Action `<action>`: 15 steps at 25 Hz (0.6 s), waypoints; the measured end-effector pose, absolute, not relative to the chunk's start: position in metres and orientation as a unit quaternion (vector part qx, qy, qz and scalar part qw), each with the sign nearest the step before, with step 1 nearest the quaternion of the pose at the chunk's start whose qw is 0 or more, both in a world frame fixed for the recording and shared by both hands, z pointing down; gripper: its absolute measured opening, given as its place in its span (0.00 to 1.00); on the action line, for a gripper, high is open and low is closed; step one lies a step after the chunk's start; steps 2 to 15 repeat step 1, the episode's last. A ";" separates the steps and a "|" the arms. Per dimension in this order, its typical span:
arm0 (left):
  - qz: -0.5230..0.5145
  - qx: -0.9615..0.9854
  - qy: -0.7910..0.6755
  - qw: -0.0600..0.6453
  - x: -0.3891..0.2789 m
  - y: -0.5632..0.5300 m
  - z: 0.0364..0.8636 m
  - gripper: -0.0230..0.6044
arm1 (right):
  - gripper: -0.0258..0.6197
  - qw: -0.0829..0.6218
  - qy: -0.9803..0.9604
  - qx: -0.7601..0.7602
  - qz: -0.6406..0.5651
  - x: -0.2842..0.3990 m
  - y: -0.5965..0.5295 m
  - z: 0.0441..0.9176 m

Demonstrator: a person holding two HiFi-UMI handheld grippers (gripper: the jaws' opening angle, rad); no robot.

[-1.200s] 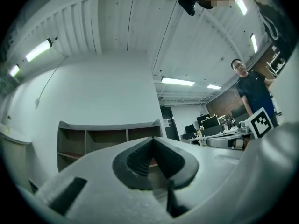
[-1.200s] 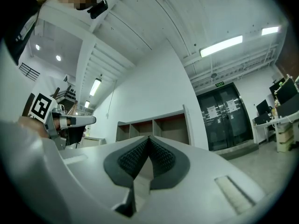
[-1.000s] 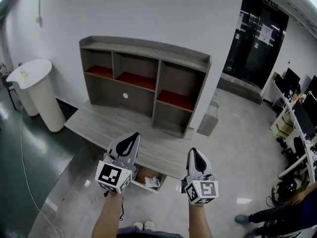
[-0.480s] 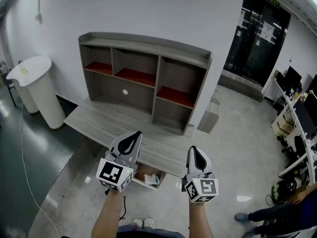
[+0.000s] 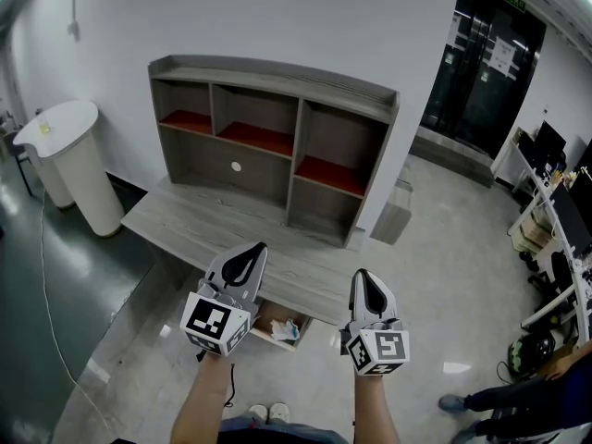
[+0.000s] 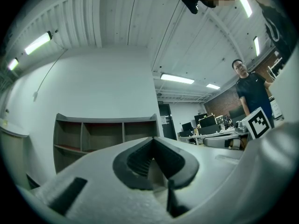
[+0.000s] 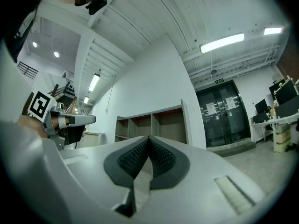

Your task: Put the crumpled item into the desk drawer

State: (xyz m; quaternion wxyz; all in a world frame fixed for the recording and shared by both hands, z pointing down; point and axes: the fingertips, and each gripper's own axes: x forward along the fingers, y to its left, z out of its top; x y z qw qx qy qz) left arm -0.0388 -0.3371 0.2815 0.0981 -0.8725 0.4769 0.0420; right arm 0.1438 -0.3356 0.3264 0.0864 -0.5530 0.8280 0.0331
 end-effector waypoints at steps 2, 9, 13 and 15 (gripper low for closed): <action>0.042 -0.873 0.476 0.098 -0.039 -0.337 0.282 0.02 | 0.05 0.086 0.828 -0.553 0.033 0.143 -0.336 0.326; 0.042 -0.873 0.476 0.098 -0.039 -0.337 0.282 0.02 | 0.05 0.086 0.828 -0.553 0.033 0.143 -0.336 0.326; 0.042 -0.873 0.476 0.098 -0.039 -0.337 0.282 0.02 | 0.05 0.086 0.828 -0.553 0.033 0.143 -0.336 0.326; 0.042 -0.873 0.476 0.098 -0.039 -0.337 0.282 0.02 | 0.05 0.086 0.828 -0.553 0.033 0.143 -0.336 0.326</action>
